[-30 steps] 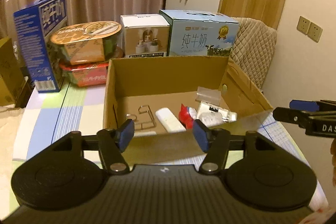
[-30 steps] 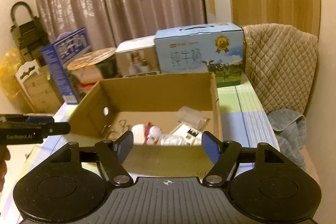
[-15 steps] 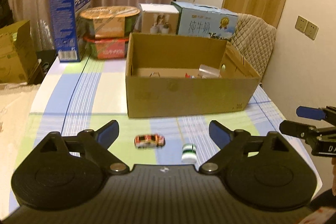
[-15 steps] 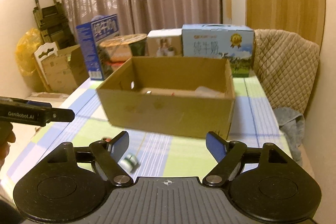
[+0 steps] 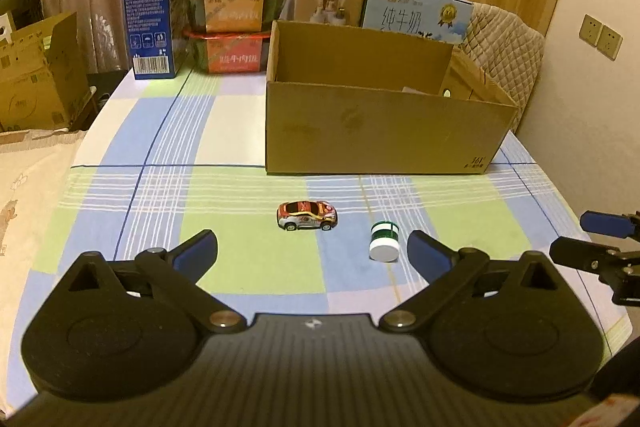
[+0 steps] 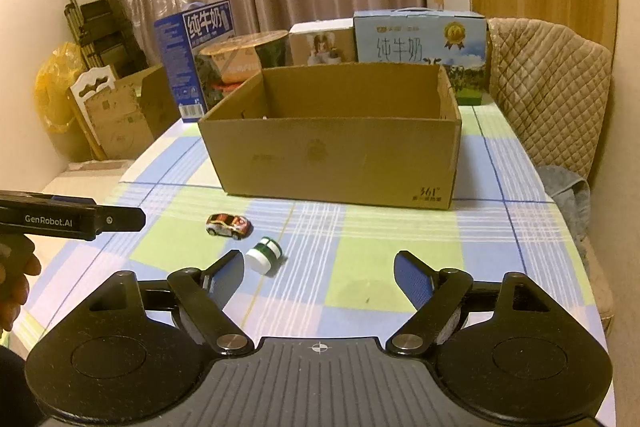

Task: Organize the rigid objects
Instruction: 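Move both grippers back toward the toy car and green cylinder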

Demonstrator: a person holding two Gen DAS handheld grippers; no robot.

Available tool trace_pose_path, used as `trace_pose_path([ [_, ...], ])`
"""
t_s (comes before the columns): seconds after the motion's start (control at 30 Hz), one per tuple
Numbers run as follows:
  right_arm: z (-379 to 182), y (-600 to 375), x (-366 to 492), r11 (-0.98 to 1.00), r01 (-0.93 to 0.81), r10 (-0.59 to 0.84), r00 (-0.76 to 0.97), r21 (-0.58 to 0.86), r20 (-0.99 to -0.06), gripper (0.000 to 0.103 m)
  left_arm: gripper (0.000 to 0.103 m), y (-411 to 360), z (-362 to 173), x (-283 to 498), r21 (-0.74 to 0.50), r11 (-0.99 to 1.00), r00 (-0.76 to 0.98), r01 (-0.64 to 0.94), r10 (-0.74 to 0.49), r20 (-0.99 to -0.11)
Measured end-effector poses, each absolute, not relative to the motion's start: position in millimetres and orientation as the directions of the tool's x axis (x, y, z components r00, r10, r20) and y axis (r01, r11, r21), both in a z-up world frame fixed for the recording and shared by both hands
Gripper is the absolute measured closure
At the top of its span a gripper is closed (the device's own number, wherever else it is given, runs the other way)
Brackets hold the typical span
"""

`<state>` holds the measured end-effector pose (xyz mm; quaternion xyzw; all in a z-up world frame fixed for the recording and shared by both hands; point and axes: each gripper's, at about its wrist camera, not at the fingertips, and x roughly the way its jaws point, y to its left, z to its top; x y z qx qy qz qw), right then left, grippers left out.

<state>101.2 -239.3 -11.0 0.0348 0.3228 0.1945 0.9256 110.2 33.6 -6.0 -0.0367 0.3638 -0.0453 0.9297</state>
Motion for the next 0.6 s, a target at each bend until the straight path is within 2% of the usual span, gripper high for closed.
trace_pose_path([
  [0.6, -39.3, -228.3, 119.7, 0.906, -0.390, 0.399, 0.658, 0.164, -0.639, 0.023, 0.002, 44.0, -27.9, 123.0, -0.055, 0.993, 0.697, 0.109, -0.115, -0.708],
])
